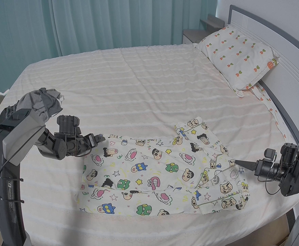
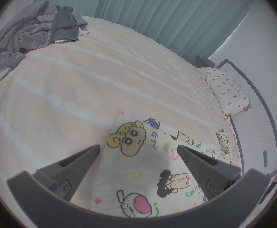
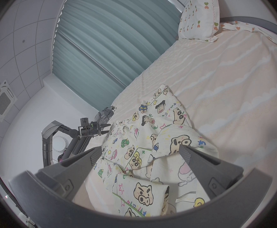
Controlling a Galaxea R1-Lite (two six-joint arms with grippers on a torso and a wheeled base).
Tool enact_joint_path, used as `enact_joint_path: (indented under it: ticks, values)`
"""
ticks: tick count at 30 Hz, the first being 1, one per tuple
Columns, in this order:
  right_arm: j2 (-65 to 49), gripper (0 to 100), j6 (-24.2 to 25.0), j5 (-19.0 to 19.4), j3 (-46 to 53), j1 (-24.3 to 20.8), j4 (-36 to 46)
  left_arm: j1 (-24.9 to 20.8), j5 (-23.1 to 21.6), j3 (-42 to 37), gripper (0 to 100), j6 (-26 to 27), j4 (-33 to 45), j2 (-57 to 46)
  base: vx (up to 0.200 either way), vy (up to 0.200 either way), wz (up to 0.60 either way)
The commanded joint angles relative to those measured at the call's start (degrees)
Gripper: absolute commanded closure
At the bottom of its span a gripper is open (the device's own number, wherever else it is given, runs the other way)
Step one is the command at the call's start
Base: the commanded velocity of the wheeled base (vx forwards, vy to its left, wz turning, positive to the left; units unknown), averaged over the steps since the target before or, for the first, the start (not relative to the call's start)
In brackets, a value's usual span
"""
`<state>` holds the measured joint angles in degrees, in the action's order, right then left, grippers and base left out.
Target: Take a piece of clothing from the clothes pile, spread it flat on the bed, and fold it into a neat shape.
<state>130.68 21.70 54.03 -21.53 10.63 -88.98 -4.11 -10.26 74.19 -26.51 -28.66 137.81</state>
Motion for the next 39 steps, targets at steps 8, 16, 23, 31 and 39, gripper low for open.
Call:
enact_joint_path:
  ticks: [8,16,23,31,39]
  values:
    - [0.3,0,0.1,0.0,0.0,-0.3,-0.7,-0.9,1.9,5.9,0,-0.3,-0.1,4.0,0.000,0.000,0.00]
    - [0.9,0,0.7,-0.2,-1.1,-0.3,-0.7,-1.3,2.3,5.5,100,-0.3,0.3,3.8,0.000,0.000,0.00]
    - [1.8,0,11.9,-1.8,-11.7,-0.9,0.8,-0.8,6.2,4.9,100,-1.7,0.2,1.7,0.000,0.000,0.00]
    - [1.2,0,14.9,-4.4,-38.9,-1.3,33.1,0.2,7.1,4.3,100,-3.1,3.0,-2.9,0.000,0.000,0.00]
    - [11.6,0,14.6,-16.9,-62.8,-4.7,52.2,0.2,9.4,2.8,100,-3.2,3.7,-3.7,0.000,0.000,0.00]
